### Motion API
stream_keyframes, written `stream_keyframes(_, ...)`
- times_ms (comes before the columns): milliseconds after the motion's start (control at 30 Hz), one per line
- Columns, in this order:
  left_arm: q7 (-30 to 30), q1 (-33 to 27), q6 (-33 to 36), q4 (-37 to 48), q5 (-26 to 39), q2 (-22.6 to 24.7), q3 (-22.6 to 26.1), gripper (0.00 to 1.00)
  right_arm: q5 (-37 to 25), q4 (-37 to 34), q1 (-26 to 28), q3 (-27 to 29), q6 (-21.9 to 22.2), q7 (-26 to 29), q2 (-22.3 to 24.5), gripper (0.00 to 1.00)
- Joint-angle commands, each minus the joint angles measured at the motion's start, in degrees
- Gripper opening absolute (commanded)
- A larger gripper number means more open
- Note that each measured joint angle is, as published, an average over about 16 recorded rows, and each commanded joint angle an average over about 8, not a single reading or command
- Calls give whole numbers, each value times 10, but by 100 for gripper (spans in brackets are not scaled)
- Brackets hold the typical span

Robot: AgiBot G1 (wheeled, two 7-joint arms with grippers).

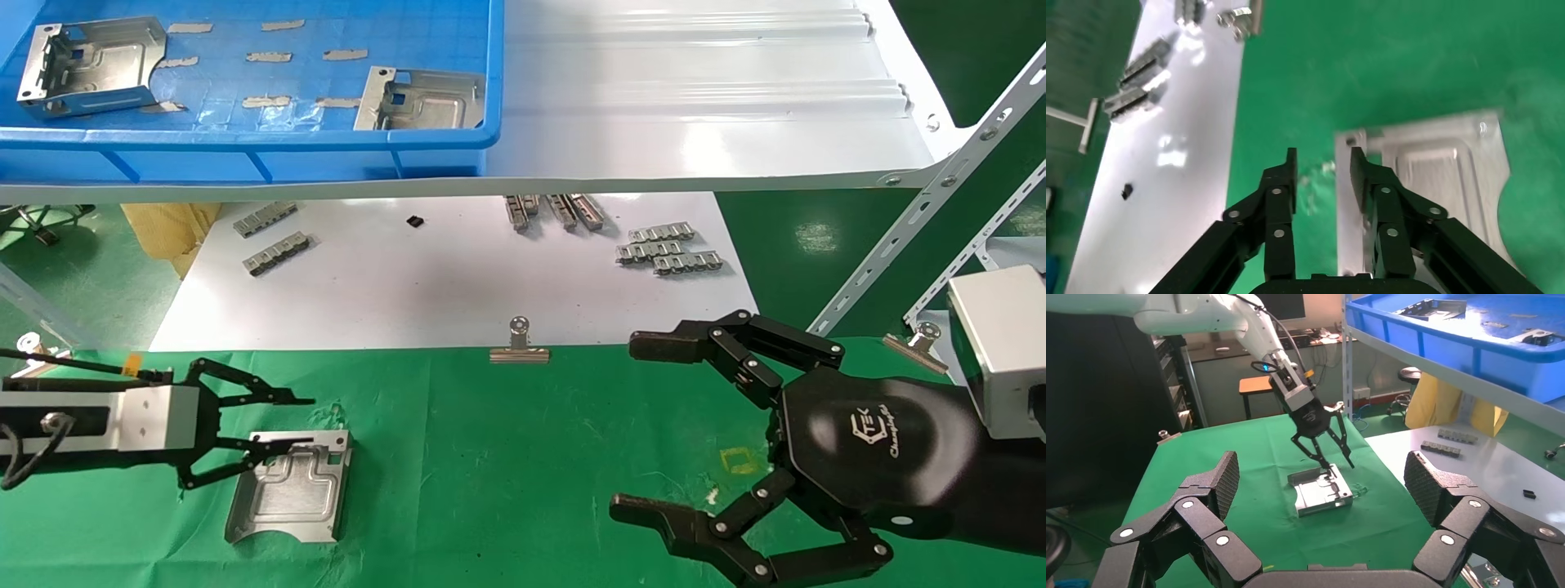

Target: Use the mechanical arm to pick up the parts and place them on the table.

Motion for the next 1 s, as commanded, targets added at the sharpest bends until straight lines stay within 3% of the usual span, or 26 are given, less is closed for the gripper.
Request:
stream_keyframes(33, -3, 3, 15, 5, -10, 3, -3, 100, 0, 0, 0, 0, 0, 0, 0, 100)
stream_keyframes(400, -41, 56, 43, 0, -79, -10, -10, 100, 0, 0, 0, 0, 0, 0, 0, 100)
stream_keyframes(733, -48, 51, 42, -7, -73, -9, -17, 100, 0, 0, 0, 0, 0, 0, 0, 100)
stream_keyframes(1000, -104, 78, 35, -65, -84, -17, -57, 100, 0, 0, 0, 0, 0, 0, 0, 100)
